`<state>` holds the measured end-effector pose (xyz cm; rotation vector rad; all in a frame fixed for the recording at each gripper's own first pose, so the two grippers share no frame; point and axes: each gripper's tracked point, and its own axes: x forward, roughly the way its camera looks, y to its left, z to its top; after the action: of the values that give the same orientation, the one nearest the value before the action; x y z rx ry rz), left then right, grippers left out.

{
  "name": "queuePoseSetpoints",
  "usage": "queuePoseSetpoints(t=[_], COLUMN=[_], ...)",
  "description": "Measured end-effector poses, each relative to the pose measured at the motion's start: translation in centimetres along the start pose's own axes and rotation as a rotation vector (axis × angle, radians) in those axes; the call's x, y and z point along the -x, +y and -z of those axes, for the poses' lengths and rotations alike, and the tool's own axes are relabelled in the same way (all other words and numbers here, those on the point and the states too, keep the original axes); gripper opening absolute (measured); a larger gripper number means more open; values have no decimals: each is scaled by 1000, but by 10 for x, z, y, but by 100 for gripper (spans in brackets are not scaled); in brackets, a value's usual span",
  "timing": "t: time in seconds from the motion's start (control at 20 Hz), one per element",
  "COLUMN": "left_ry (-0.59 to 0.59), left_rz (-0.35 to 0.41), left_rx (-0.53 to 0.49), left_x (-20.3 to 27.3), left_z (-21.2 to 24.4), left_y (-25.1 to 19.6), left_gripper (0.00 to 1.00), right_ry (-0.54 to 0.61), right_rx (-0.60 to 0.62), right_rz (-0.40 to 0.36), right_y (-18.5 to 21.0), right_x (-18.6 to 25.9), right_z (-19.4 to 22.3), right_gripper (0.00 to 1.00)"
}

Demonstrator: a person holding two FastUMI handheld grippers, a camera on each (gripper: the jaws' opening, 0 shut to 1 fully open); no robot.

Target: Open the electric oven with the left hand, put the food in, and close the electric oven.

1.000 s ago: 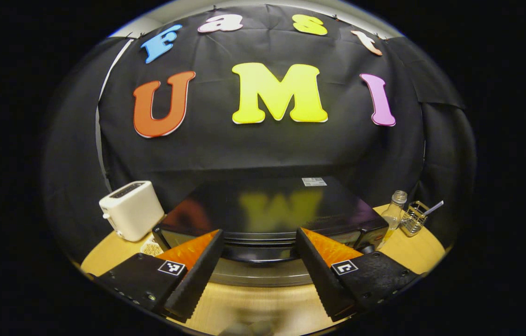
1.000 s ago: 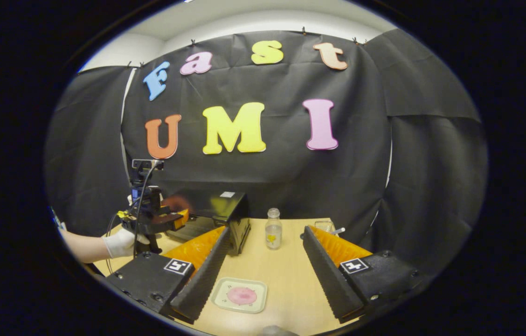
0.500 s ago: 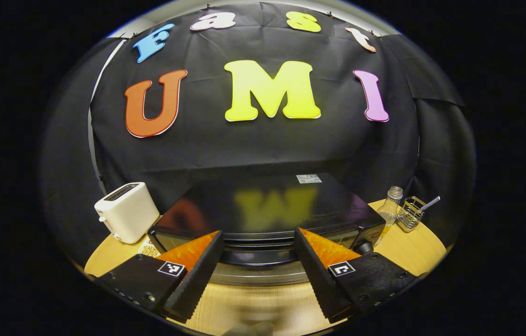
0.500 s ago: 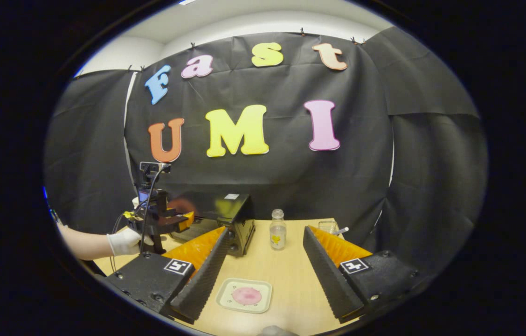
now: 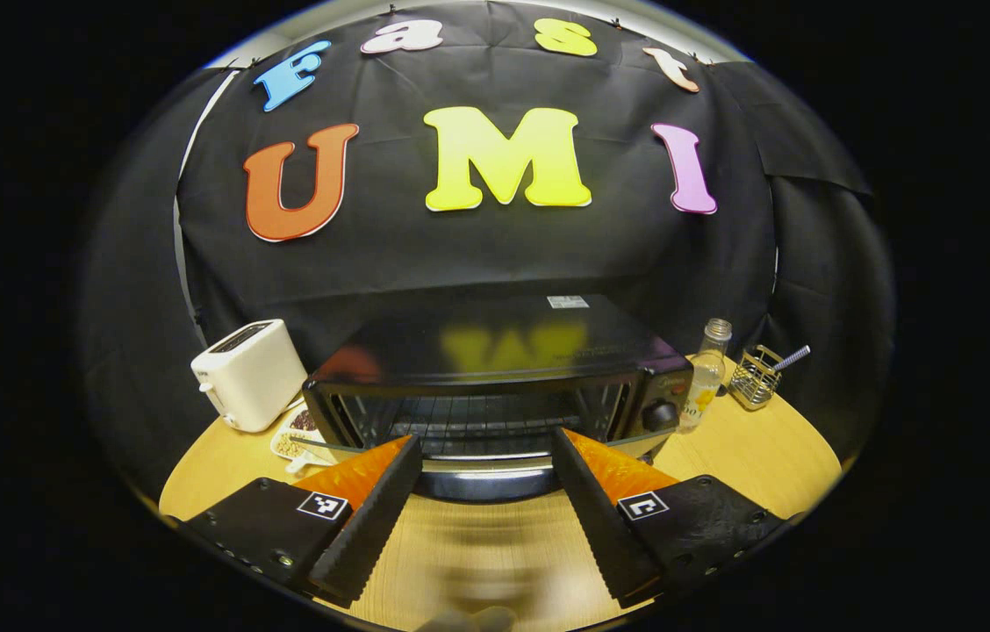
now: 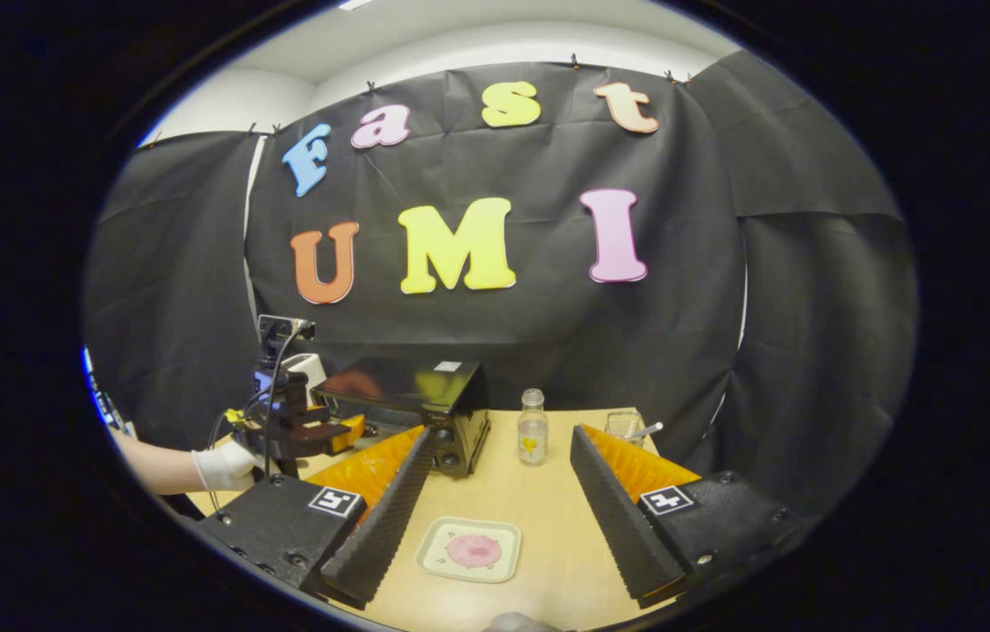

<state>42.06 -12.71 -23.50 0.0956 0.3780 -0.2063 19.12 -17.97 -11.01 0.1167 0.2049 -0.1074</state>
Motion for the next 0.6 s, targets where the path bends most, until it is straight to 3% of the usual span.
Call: queuePoseSetpoints(t=[0.6], left_ry=[114], left_rz=[27], left_rx=[2], left_x=[41], left_z=[100], left_y=[-8], left_gripper=[96], right_ry=[68], right_rx=[22], right_rz=[-9], right_y=[15], right_x=[0], right_z=[29], right_gripper=[96])
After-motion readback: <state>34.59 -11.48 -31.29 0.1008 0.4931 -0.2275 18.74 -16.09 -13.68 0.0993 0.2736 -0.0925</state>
